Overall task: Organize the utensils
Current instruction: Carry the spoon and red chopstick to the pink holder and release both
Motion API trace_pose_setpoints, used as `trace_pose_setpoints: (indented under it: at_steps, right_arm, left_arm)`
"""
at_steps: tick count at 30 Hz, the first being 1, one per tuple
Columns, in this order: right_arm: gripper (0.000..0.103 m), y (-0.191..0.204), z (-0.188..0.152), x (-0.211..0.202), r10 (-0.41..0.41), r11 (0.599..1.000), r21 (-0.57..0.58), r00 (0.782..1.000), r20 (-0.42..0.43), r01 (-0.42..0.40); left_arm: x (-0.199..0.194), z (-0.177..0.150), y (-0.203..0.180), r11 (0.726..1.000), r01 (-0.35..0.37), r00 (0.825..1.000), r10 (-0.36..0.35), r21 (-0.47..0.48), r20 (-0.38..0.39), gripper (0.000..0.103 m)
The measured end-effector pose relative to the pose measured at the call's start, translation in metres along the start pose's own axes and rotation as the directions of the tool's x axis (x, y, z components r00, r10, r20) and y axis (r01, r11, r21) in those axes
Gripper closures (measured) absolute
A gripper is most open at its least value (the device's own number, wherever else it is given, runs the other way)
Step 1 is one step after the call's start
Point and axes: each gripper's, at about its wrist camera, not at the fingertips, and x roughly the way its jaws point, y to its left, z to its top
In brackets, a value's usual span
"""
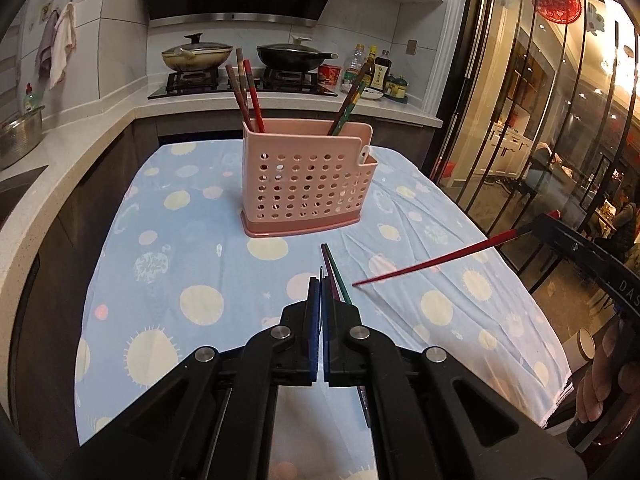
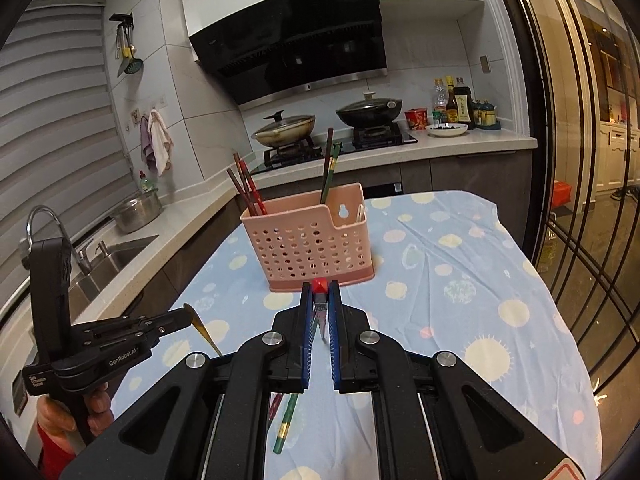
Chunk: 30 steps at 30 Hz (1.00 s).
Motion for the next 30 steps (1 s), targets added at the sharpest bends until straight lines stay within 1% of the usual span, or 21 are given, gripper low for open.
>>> trace_pose_setpoints:
  at_steps: [8,15,20,23,26,30]
  right_arm:
    - [0.096,0.005,0.048,0.002,0.035,0.999,-0.031,0.997,0.066,-0.033]
    - [0.096,0.010,0.105,0.013,0.070,0.997,-0.049,0.988,0.139,-0.064]
    - [0.096,0.013,0.149,0.030,0.095,0.995,-0.049,0.978,0.188,-0.088]
    - [0.096,0.015,0.173,0.043,0.103,0.994,-0.041,0.973,0.208,-0.097]
    - [0.096,0.017,0.193,0.058,0.100,0.995,-0.034,0.969,0.224,-0.095]
    - [0.096,0.022,0.218,0.076,0.091,0.996,-0.036,0.963,0.252,-0.084]
  left_arm:
    - [-0.007,0.039,0.003,1.000,-0.003,0.998,0.002,0.019,0.062,0.103]
    - [-0.011,0.094,0.004,0.999,-0.013,0.991,0.007,0.044,0.131,0.103]
    - [-0.009,0.137,0.005,0.997,-0.042,0.982,0.030,0.057,0.187,0.103]
    - [-0.005,0.156,0.005,0.997,-0.051,0.977,0.038,0.059,0.211,0.103]
    - [0.003,0.176,0.008,0.997,-0.058,0.974,0.044,0.056,0.224,0.103]
    - [0.015,0.191,0.011,0.997,-0.064,0.974,0.051,0.053,0.223,0.103]
